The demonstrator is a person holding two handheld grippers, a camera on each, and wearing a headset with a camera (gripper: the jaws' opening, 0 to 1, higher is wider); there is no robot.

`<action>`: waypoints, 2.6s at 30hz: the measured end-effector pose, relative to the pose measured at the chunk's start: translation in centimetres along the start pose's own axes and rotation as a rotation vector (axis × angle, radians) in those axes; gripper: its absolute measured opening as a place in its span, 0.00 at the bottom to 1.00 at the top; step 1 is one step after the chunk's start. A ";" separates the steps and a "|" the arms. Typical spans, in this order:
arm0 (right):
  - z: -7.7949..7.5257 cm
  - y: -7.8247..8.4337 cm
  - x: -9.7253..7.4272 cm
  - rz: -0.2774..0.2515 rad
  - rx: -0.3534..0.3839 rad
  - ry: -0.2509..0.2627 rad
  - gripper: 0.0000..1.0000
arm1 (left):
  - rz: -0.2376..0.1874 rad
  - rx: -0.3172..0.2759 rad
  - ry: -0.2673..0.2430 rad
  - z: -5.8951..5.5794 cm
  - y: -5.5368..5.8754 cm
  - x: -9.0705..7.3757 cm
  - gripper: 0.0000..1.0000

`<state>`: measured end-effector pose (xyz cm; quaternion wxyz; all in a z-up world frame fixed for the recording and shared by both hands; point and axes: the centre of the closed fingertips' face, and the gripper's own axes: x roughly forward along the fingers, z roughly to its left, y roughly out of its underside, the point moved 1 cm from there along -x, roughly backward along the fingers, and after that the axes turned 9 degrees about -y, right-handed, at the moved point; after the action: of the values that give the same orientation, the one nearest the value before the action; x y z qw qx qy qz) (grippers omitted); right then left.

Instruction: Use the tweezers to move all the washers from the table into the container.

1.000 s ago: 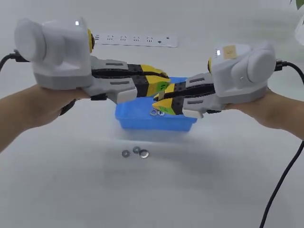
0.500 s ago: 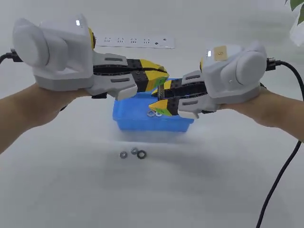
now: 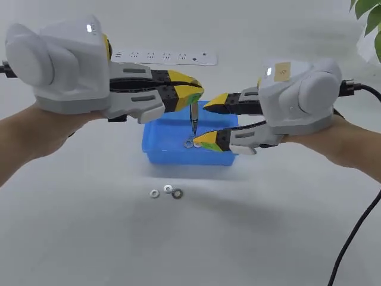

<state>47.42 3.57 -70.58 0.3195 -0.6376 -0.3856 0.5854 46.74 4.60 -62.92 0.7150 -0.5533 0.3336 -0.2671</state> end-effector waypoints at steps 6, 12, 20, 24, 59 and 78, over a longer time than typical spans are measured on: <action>0.5 0.2 -1.8 -0.007 0.008 0.043 0.38 | -0.009 0.018 -0.008 -0.4 -0.8 -0.7 0.04; 1.6 0.6 -3.9 -0.036 0.042 0.069 0.40 | -0.011 0.042 -0.014 -0.9 -2.0 -1.9 0.04; 4.5 0.7 -6.1 -0.100 0.137 0.103 0.52 | -0.026 0.103 -0.041 -2.7 -3.7 -3.8 0.04; 6.3 1.5 -6.4 -0.080 0.154 0.095 0.53 | -0.018 0.103 -0.042 -3.6 -3.3 -4.8 0.04; 13.4 4.5 -5.8 -0.040 0.223 0.062 0.62 | 0.017 -0.037 -0.077 -6.3 3.6 -5.9 0.04; 13.8 5.7 -4.9 -0.026 0.265 0.000 0.73 | 0.035 -0.056 -0.041 -6.6 5.8 -4.7 0.05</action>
<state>34.26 -4.13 -74.59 0.4083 -0.5847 -0.3133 0.6271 38.72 5.55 -68.77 0.7105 -0.5725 0.3359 -0.2336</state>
